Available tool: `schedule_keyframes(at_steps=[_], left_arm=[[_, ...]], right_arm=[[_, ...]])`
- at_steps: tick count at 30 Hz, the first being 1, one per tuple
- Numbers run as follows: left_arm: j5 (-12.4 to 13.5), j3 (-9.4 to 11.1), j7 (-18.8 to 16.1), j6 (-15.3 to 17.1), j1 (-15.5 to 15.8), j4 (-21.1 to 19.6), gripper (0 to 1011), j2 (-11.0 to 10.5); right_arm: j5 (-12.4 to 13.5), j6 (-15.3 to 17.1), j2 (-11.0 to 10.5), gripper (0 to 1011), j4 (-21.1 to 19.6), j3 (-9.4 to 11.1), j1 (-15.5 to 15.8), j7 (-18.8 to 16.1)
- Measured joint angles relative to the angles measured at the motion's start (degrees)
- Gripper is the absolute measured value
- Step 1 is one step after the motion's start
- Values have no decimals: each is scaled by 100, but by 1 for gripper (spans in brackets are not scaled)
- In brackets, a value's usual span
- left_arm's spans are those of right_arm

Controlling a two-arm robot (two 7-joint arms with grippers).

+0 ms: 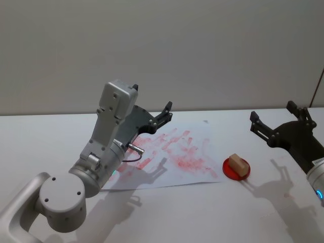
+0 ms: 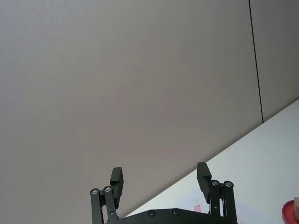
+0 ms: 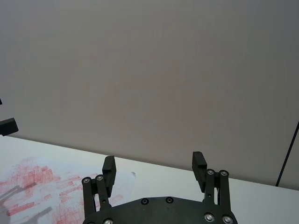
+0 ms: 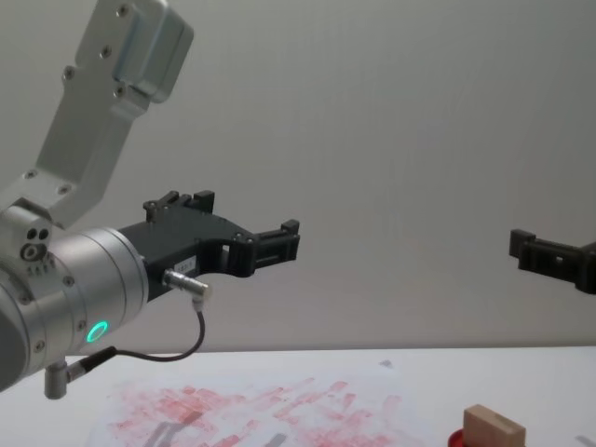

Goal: Use the one hand to pick up the stamp and affix it onto the A4 paper.

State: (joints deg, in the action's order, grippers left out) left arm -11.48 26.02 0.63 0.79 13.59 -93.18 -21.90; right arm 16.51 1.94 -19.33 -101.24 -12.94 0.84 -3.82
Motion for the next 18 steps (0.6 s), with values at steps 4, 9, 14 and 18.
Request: schedule_keyframes(at_steps=[4,9,14,18], left_arm=[[0,0,0,0,0,0,1001,0],[0,0,0,0,0,0,1001,0],[0,0,0,0,0,0,1001,0],[0,0,0,0,0,0,1001,0]], right_arm=[[0,0,0,1001,0,0,0,-1],[-2,0,0,1001,0,0,0,-1],[-5,0,0,1001,1,0,0,-1],[-5,1,0,1001,1,0,0,-1]])
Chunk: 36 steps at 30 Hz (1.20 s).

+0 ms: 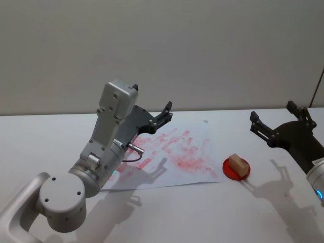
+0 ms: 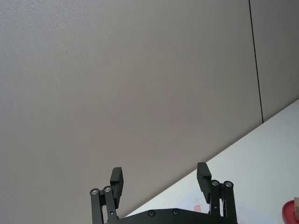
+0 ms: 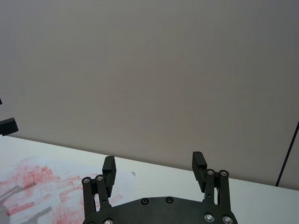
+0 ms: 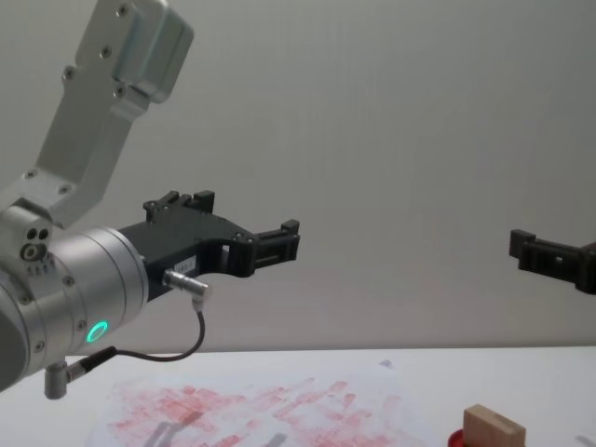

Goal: Use the one hand to pick up the stamp and affix it onto the A4 paper.

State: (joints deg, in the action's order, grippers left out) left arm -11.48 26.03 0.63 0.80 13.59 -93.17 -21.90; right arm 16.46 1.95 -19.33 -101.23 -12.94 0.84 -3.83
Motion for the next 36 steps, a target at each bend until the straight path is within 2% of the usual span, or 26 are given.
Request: schedule_keyframes(at_steps=[36], left_arm=[[0,0,0,0,0,0,1001,0]], right_arm=[[22,7,-29,1001,-38,16,47,-1]])
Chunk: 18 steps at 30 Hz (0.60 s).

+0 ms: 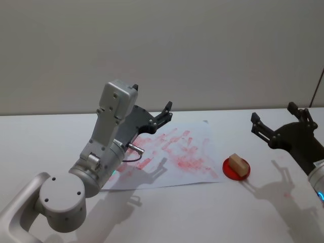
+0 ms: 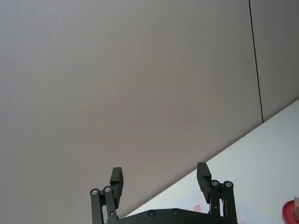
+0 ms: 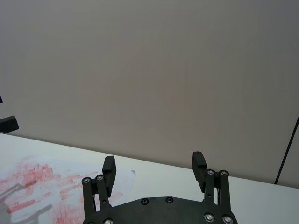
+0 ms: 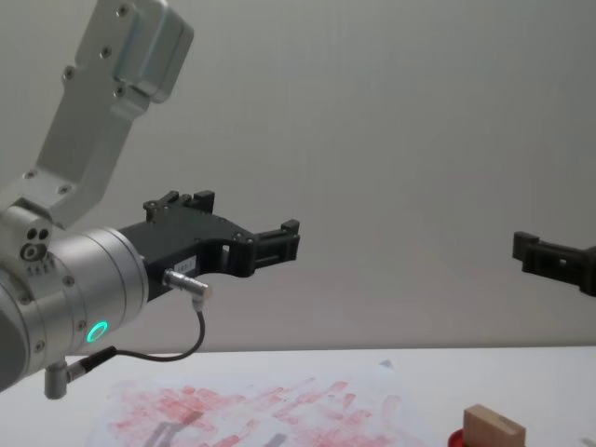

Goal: Use the one hand to pick up the stamp and affix it onto the A4 paper.

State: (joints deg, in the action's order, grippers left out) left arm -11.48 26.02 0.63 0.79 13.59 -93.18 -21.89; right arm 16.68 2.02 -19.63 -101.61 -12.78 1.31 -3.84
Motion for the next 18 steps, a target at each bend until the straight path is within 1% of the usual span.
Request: schedule_keyframes(at_steps=[8,12,14,17,18], left_arm=[[0,0,0,0,0,0,1001,0],[0,0,0,0,0,0,1001,0],[0,0,0,0,0,0,1001,0],[0,0,0,0,0,0,1001,0],[0,0,-1,0,0,0,1001,0]], right_arm=[[121,123,-139,1001,-211,53,239,67],[224,281,-238,1001,-332,85,410,97],[256,341,-267,1001,-361,92,458,97],[327,526,-328,1001,-402,107,548,77],[327,526,-328,1001,-402,107,548,77]])
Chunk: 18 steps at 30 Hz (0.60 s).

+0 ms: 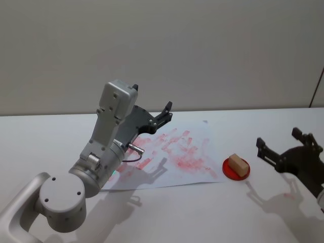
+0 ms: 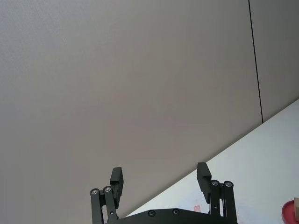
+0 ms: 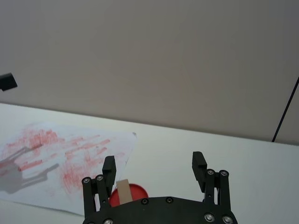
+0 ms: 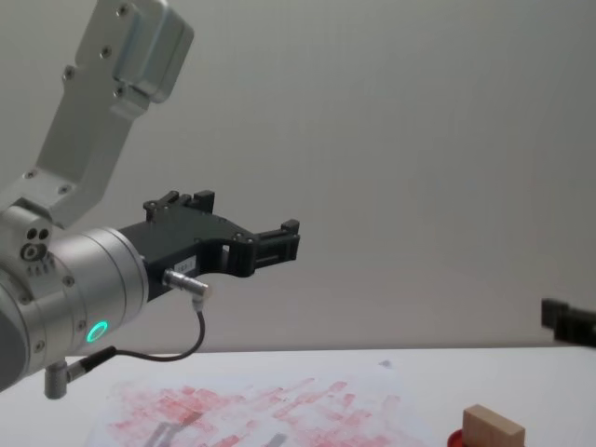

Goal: Use the one hand to pick up the stamp and affix it onto the A4 paper.

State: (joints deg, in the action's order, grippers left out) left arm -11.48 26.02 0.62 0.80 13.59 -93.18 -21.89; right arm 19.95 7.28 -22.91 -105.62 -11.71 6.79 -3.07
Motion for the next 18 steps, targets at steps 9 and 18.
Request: schedule_keyframes(at_steps=[9,18], left_arm=[[0,0,0,0,0,0,1001,0],[0,0,0,0,0,0,1001,0]], right_arm=[[55,477,-20,1001,160,-4,-41,-234],[-86,806,84,1001,517,-68,-321,-597]])
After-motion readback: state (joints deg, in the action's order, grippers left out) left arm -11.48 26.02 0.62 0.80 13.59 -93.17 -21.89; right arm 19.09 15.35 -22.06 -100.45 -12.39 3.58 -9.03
